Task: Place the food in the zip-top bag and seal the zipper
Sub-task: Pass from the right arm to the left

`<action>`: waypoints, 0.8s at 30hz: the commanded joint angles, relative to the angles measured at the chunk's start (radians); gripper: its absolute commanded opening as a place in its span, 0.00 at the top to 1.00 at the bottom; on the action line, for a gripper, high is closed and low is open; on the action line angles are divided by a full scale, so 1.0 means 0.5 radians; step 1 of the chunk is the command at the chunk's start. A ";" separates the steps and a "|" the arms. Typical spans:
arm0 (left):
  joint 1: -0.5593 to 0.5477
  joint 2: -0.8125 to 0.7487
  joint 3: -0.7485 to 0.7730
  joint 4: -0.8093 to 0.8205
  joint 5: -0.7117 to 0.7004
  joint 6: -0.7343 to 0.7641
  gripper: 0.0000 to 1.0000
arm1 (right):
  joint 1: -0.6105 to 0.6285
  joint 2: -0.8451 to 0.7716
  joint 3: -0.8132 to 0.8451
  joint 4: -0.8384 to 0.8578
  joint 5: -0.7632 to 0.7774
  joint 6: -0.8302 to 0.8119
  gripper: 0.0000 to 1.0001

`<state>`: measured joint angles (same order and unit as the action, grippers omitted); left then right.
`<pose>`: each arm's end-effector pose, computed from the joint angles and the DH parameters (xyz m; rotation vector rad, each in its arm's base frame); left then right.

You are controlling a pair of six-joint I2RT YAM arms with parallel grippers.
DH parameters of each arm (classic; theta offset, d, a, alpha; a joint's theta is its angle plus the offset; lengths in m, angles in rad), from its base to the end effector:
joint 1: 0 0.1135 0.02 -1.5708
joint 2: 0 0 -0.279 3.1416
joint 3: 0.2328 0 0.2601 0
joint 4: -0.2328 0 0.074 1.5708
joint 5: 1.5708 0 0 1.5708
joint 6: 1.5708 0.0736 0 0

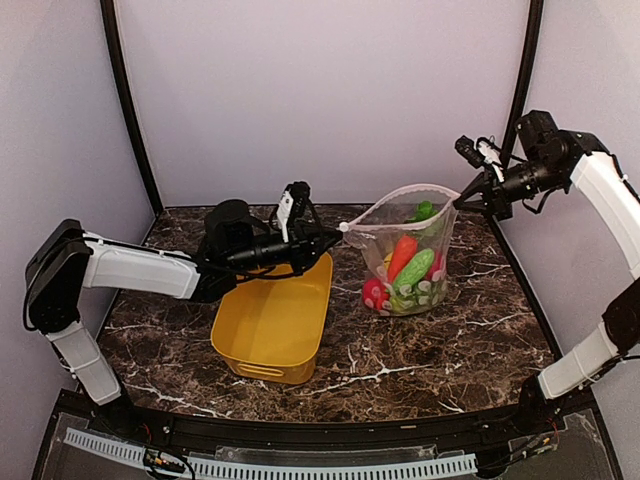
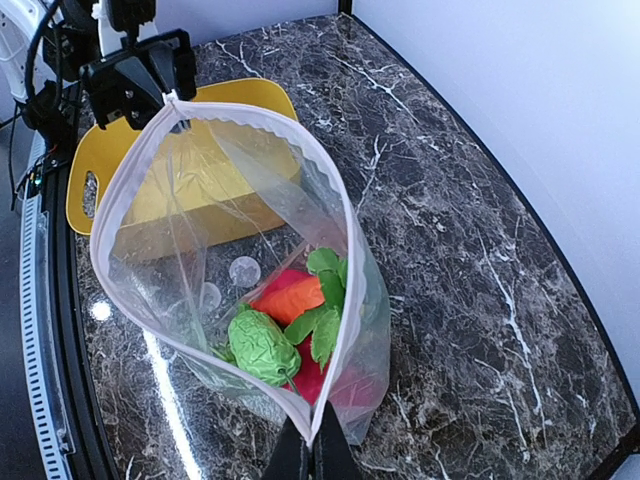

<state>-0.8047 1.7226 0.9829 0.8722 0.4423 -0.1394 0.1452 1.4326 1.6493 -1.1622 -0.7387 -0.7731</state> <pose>0.2746 -0.3309 0.2816 0.8523 1.2896 -1.0774 0.2808 0.0911 0.3987 -1.2590 1.9066 0.6084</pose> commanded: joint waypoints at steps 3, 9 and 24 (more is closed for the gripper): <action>0.012 -0.250 0.011 -0.289 -0.082 0.052 0.96 | -0.041 0.008 0.068 -0.087 0.038 -0.082 1.00; 0.012 -0.207 0.008 -0.224 -0.045 -0.031 0.96 | -0.051 0.016 0.018 -0.085 0.000 -0.079 1.00; 0.012 0.254 0.262 0.115 0.202 -0.196 0.45 | -0.051 0.020 -0.005 -0.083 -0.041 -0.071 1.00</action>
<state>-0.8028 1.8168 1.0428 0.8574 0.4911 -0.2039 0.1242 1.4387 1.6524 -1.2068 -0.7235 -0.8066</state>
